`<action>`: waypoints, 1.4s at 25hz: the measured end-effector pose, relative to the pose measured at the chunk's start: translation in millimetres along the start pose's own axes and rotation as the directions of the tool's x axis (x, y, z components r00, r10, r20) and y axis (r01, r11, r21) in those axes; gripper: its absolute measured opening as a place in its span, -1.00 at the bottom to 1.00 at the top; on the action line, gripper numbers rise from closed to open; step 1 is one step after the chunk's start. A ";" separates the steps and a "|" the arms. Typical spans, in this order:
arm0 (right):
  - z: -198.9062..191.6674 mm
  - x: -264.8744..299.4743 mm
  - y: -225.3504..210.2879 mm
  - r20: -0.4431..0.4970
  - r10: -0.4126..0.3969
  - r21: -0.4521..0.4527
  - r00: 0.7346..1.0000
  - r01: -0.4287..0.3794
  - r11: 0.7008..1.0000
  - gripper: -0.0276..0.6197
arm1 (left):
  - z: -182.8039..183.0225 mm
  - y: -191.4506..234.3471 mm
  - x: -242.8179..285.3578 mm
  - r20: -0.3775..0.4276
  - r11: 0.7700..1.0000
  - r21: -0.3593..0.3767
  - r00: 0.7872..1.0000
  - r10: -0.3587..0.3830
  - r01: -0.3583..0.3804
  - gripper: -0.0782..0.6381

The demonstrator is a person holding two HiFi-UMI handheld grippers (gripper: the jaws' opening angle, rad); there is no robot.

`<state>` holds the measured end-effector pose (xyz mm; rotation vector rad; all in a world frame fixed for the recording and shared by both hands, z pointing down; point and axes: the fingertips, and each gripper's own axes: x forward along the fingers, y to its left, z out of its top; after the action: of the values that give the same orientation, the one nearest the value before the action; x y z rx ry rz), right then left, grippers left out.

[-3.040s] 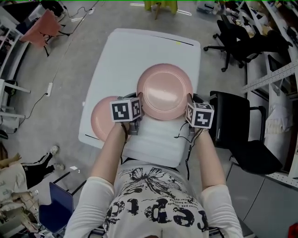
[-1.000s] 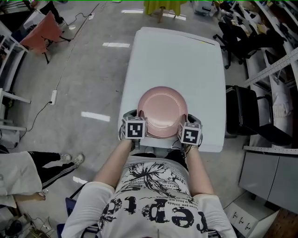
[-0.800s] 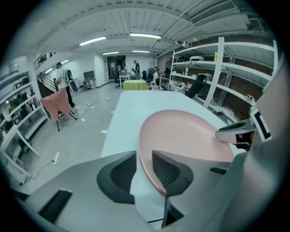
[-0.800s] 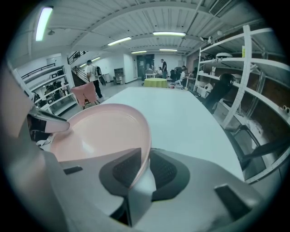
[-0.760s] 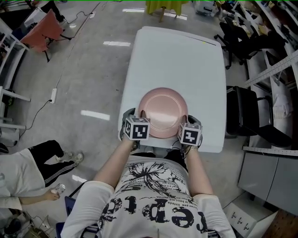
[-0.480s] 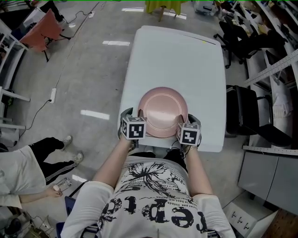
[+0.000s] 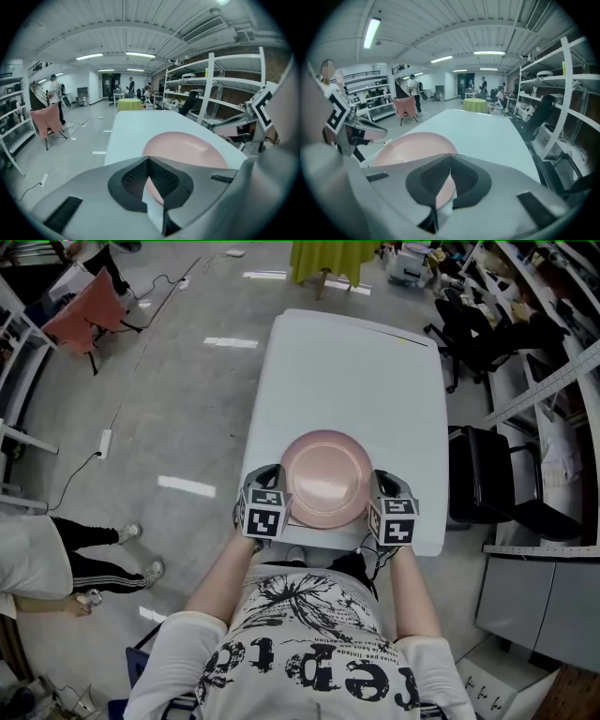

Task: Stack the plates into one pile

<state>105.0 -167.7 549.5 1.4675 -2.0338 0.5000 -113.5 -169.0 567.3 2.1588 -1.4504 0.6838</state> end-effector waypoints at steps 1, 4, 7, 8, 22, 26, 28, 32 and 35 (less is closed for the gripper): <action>7.6 -3.8 6.4 0.031 0.035 -0.009 0.999 -0.034 0.999 -0.89 | 3.9 -2.8 -3.8 0.012 1.000 0.003 0.999 -0.030 0.030 -0.78; 29.2 -16.9 21.4 0.130 0.093 -0.035 0.987 -0.089 0.995 -0.89 | 19.0 -9.6 -14.0 0.061 0.995 -0.025 0.993 -0.098 0.100 -0.78; 51.3 -30.6 30.6 0.229 0.103 -0.057 0.968 -0.093 0.994 -0.90 | 44.9 -15.3 -29.6 0.147 0.991 0.020 0.980 -0.135 0.133 -0.78; 58.8 -35.7 33.1 0.259 0.104 -0.059 0.960 -0.091 0.994 -0.90 | 55.4 -17.9 -36.9 0.183 0.988 0.050 0.971 -0.151 0.144 -0.78; 121.5 -96.1 68.7 0.525 0.211 -0.167 0.825 -0.144 0.975 -0.90 | 136.4 -53.3 -122.4 0.481 0.890 0.262 0.749 -0.455 0.373 -0.78; 121.7 -96.4 67.0 0.522 0.189 -0.155 0.832 -0.126 0.980 -0.90 | 139.5 -58.4 -126.1 0.497 0.886 0.267 0.734 -0.463 0.379 -0.78; 120.3 -95.6 66.2 0.518 0.189 -0.148 0.834 -0.130 0.980 -0.90 | 139.8 -60.0 -126.7 0.502 0.885 0.273 0.729 -0.465 0.377 -0.78; 118.2 -92.6 66.8 0.501 0.196 -0.153 0.843 -0.137 0.979 -0.90 | 139.9 -60.3 -126.5 0.512 0.888 0.284 0.726 -0.459 0.361 -0.78; 116.2 -90.9 67.3 0.492 0.198 -0.167 0.848 -0.132 0.977 -0.90 | 138.9 -62.5 -124.1 0.519 0.895 0.280 0.730 -0.445 0.347 -0.78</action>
<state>35.2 -149.4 404.2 1.4592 -2.5642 0.0352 -74.4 -144.0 376.4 2.8491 -1.1234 -0.0283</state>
